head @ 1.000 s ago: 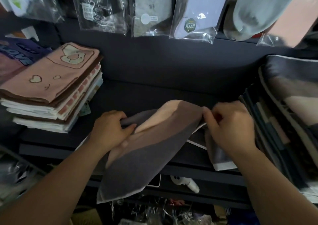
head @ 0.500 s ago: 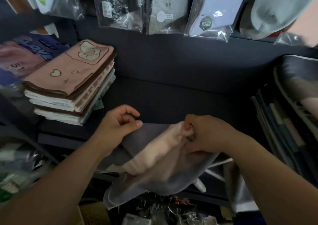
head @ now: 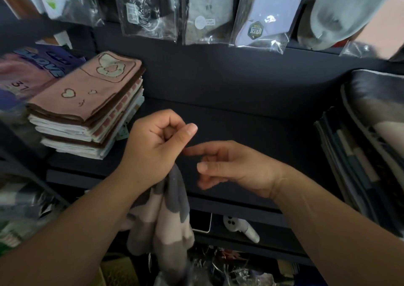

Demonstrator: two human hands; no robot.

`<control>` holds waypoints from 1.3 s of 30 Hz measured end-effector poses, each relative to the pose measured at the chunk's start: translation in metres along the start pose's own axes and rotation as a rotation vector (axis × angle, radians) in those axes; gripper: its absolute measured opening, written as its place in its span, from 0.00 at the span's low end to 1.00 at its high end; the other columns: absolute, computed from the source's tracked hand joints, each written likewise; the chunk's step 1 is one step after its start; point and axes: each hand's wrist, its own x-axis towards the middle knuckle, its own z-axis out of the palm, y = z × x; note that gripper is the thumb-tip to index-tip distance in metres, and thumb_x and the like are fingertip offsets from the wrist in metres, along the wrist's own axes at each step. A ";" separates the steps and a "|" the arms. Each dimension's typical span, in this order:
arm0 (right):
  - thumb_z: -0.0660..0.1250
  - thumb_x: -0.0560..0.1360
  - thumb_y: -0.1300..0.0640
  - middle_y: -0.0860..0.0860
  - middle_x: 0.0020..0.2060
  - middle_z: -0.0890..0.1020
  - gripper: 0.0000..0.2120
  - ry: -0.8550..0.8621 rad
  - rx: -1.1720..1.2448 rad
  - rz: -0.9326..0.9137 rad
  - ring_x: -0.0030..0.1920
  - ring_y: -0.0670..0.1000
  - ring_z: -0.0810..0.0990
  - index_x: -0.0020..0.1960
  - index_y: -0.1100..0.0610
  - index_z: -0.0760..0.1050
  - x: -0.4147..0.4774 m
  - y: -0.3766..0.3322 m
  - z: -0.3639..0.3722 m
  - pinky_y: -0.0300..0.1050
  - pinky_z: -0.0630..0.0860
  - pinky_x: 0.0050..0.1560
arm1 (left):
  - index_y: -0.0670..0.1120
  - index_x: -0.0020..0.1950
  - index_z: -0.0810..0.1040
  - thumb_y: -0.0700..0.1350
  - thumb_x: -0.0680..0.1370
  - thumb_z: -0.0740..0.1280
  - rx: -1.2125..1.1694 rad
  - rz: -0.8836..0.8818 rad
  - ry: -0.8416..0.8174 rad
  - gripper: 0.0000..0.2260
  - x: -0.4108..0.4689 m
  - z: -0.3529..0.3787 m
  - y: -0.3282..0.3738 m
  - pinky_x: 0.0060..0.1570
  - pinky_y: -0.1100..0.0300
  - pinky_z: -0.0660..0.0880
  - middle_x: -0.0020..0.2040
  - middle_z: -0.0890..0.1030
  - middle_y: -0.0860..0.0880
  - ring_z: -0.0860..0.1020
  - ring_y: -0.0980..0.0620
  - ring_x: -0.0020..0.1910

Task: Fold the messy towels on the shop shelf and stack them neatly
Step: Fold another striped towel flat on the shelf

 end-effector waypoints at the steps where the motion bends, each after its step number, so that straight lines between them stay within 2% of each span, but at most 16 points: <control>1: 0.69 0.79 0.55 0.46 0.51 0.85 0.20 0.020 -0.030 -0.017 0.58 0.49 0.82 0.70 0.53 0.75 0.001 0.001 0.003 0.54 0.75 0.67 | 0.44 0.38 0.76 0.53 0.77 0.68 0.005 0.014 0.014 0.14 0.001 0.000 0.002 0.29 0.62 0.68 0.26 0.72 0.45 0.69 0.53 0.25; 3: 0.66 0.80 0.56 0.48 0.63 0.82 0.18 0.062 -0.042 -0.079 0.66 0.46 0.77 0.70 0.55 0.76 0.006 0.003 0.014 0.51 0.70 0.72 | 0.44 0.38 0.75 0.51 0.79 0.66 -0.007 0.054 0.018 0.14 0.002 0.003 0.009 0.30 0.62 0.69 0.26 0.72 0.47 0.70 0.54 0.25; 5: 0.64 0.81 0.59 0.56 0.64 0.81 0.16 0.076 0.020 -0.139 0.67 0.53 0.77 0.68 0.61 0.75 0.012 0.004 0.025 0.54 0.69 0.73 | 0.45 0.38 0.74 0.49 0.81 0.64 -0.018 0.107 0.016 0.14 0.005 0.005 0.018 0.31 0.62 0.69 0.26 0.72 0.50 0.70 0.56 0.25; 7: 0.63 0.82 0.62 0.62 0.59 0.81 0.13 0.077 0.076 -0.189 0.63 0.58 0.79 0.63 0.67 0.76 0.015 0.004 0.029 0.57 0.72 0.70 | 0.46 0.38 0.74 0.48 0.82 0.63 0.009 0.163 0.018 0.13 0.009 0.004 0.027 0.31 0.63 0.69 0.26 0.72 0.51 0.71 0.55 0.26; 10: 0.65 0.80 0.65 0.57 0.46 0.81 0.06 0.039 0.090 -0.199 0.47 0.51 0.80 0.54 0.65 0.78 0.011 0.000 0.026 0.44 0.78 0.55 | 0.44 0.39 0.75 0.48 0.82 0.62 0.098 0.228 0.023 0.14 0.014 -0.004 0.034 0.30 0.60 0.69 0.28 0.73 0.50 0.72 0.53 0.26; 12: 0.67 0.77 0.66 0.56 0.43 0.80 0.03 -0.027 0.095 -0.197 0.46 0.51 0.78 0.50 0.63 0.79 0.006 -0.001 0.026 0.45 0.76 0.54 | 0.45 0.39 0.75 0.48 0.82 0.63 0.172 0.264 0.013 0.13 0.012 -0.007 0.036 0.31 0.60 0.70 0.29 0.73 0.51 0.73 0.52 0.28; 15: 0.69 0.74 0.65 0.57 0.43 0.77 0.03 -0.070 0.108 -0.226 0.47 0.55 0.75 0.44 0.59 0.77 0.002 -0.001 0.029 0.52 0.72 0.55 | 0.45 0.40 0.76 0.47 0.80 0.66 0.249 0.345 0.023 0.11 0.004 -0.005 0.048 0.33 0.67 0.69 0.29 0.72 0.53 0.74 0.56 0.30; 19: 0.71 0.74 0.61 0.62 0.49 0.76 0.14 -0.065 0.219 -0.249 0.51 0.61 0.74 0.54 0.67 0.72 -0.002 0.000 0.028 0.64 0.70 0.57 | 0.43 0.40 0.76 0.45 0.80 0.67 0.265 0.409 0.023 0.10 0.000 0.004 0.067 0.34 0.73 0.67 0.30 0.73 0.53 0.74 0.61 0.30; 21: 0.69 0.76 0.63 0.63 0.49 0.79 0.13 -0.057 0.187 -0.235 0.52 0.61 0.77 0.58 0.69 0.74 -0.010 0.000 0.021 0.60 0.74 0.57 | 0.42 0.40 0.77 0.46 0.79 0.68 0.314 0.374 0.009 0.11 0.003 0.005 0.066 0.33 0.70 0.69 0.30 0.75 0.52 0.75 0.57 0.30; 24: 0.69 0.77 0.64 0.67 0.46 0.81 0.10 0.042 0.131 -0.206 0.48 0.59 0.80 0.55 0.70 0.77 -0.025 0.003 0.005 0.54 0.76 0.52 | 0.46 0.43 0.81 0.57 0.74 0.72 0.477 0.231 -0.183 0.14 0.006 0.001 0.055 0.32 0.68 0.70 0.32 0.77 0.53 0.76 0.55 0.31; 26: 0.69 0.78 0.64 0.62 0.43 0.83 0.07 0.106 0.043 -0.182 0.45 0.56 0.80 0.53 0.67 0.80 -0.034 0.007 -0.006 0.50 0.77 0.48 | 0.53 0.40 0.82 0.65 0.70 0.70 0.646 0.140 -0.392 0.16 0.004 0.000 0.049 0.31 0.63 0.72 0.31 0.77 0.55 0.77 0.57 0.32; 27: 0.70 0.78 0.62 0.57 0.41 0.83 0.05 0.120 -0.024 -0.168 0.43 0.53 0.81 0.50 0.63 0.82 -0.038 0.010 -0.011 0.46 0.77 0.44 | 0.54 0.36 0.81 0.66 0.69 0.70 0.702 0.108 -0.484 0.16 0.002 0.000 0.048 0.30 0.59 0.73 0.30 0.77 0.55 0.77 0.56 0.32; 29: 0.72 0.77 0.58 0.53 0.38 0.83 0.04 0.114 -0.122 -0.130 0.40 0.50 0.81 0.46 0.57 0.83 -0.048 0.015 -0.019 0.43 0.76 0.41 | 0.53 0.30 0.76 0.60 0.71 0.73 0.721 0.056 -0.552 0.16 0.001 -0.003 0.050 0.29 0.60 0.69 0.28 0.75 0.53 0.76 0.53 0.31; 32: 0.73 0.77 0.57 0.52 0.35 0.83 0.05 0.139 -0.180 -0.119 0.37 0.49 0.81 0.41 0.54 0.83 -0.062 0.024 -0.027 0.42 0.75 0.37 | 0.51 0.29 0.73 0.54 0.74 0.74 0.778 0.048 -0.435 0.17 0.008 -0.018 0.051 0.31 0.58 0.67 0.27 0.73 0.51 0.74 0.51 0.30; 34: 0.73 0.76 0.56 0.56 0.37 0.84 0.06 0.194 -0.218 -0.117 0.37 0.50 0.82 0.44 0.58 0.83 -0.068 0.031 -0.034 0.45 0.76 0.38 | 0.52 0.29 0.70 0.53 0.75 0.74 0.865 0.066 -0.303 0.19 0.016 -0.030 0.045 0.31 0.54 0.68 0.26 0.71 0.52 0.72 0.53 0.29; 39: 0.77 0.73 0.53 0.59 0.35 0.81 0.12 0.211 -0.395 0.011 0.36 0.50 0.78 0.41 0.62 0.81 -0.085 0.042 -0.060 0.47 0.72 0.38 | 0.48 0.33 0.69 0.52 0.77 0.72 1.081 0.058 -0.045 0.17 0.028 -0.046 0.010 0.32 0.56 0.62 0.28 0.69 0.50 0.71 0.45 0.31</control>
